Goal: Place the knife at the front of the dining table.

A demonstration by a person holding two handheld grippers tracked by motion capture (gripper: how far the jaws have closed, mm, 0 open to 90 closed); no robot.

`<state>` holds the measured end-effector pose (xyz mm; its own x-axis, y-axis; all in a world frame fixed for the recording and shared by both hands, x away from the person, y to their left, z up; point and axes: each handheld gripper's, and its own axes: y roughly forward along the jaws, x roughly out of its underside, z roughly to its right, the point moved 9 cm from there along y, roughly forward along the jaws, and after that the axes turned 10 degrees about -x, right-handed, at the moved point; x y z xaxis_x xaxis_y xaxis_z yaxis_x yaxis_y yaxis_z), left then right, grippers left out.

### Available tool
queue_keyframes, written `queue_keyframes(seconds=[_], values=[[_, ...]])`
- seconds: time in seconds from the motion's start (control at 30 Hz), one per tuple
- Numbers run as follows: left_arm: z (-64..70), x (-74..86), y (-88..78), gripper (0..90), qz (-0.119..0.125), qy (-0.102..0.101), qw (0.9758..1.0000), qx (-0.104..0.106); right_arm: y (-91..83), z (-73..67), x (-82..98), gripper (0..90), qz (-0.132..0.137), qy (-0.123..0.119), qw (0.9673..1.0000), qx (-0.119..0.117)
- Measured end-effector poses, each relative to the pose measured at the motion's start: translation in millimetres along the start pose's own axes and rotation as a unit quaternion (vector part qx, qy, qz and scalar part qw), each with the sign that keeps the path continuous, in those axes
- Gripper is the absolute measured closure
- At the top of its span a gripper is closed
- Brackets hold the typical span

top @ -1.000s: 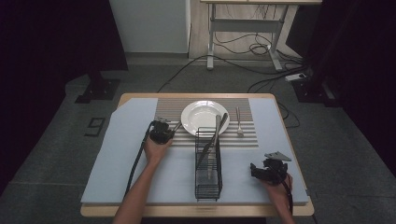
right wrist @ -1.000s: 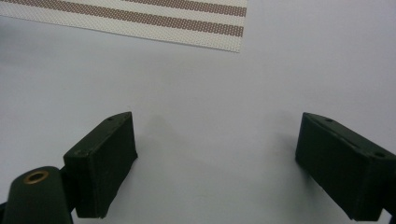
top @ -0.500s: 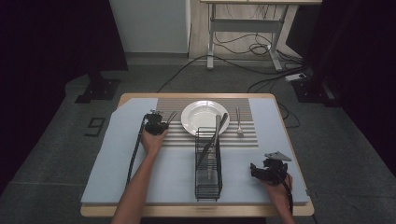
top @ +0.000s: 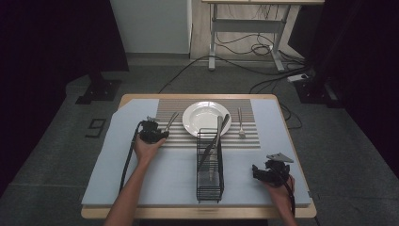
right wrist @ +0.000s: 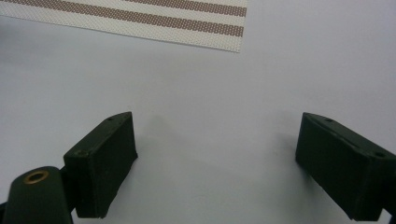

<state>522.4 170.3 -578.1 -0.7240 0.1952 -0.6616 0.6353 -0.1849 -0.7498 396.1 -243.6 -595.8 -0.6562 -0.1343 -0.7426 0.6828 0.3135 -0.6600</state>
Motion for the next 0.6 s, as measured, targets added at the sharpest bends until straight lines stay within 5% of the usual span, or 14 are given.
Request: queue_keyframes(seconds=[0.2, 0.6], values=[[3.7, 17.2, -11.7, 55.1, -0.007, 0.005, 1.0, 0.002, 0.0, 0.0, 0.0, 12.0, 0.0, -0.001, 1.0, 0.0], [36.4, 16.6, -8.9, 58.7, 0.003, 0.036, 0.9993, 0.013, 0.0, -0.1, 0.1, 12.0, 0.0, 0.0, 1.0, -0.001]])
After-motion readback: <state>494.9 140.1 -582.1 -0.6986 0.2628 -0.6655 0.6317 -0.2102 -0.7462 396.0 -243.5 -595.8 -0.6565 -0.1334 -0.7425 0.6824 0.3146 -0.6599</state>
